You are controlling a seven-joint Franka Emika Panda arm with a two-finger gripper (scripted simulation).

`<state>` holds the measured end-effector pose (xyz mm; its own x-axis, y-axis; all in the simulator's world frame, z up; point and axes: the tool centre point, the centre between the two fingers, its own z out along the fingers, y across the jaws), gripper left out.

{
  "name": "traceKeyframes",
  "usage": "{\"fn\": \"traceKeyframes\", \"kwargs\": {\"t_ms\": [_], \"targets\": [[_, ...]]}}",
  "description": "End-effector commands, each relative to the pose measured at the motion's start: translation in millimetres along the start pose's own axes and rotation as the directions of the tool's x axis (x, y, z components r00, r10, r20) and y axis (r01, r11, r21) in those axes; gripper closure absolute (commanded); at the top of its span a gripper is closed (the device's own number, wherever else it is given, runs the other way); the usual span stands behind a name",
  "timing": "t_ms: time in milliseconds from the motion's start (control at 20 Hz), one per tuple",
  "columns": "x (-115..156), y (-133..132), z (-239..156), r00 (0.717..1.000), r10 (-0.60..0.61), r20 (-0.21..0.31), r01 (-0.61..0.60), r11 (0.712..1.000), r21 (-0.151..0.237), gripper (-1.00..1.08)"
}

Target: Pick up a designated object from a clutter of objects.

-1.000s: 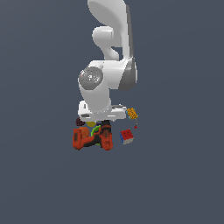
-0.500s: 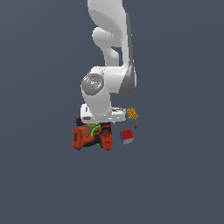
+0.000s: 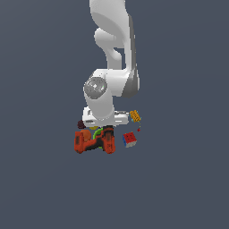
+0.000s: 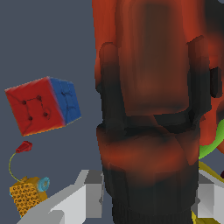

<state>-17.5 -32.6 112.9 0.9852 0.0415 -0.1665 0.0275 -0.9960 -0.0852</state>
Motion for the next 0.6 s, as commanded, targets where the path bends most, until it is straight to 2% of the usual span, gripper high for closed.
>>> {"fn": "traceKeyframes", "kwargs": {"t_ms": [0, 550], "targets": [[0, 0, 1, 1.0, 0.001, 0.001, -0.001, 1.0, 0.0, 1.08], [-9, 0, -11, 1.0, 0.0, 0.0, 0.0, 1.0, 0.0, 1.08]]}}
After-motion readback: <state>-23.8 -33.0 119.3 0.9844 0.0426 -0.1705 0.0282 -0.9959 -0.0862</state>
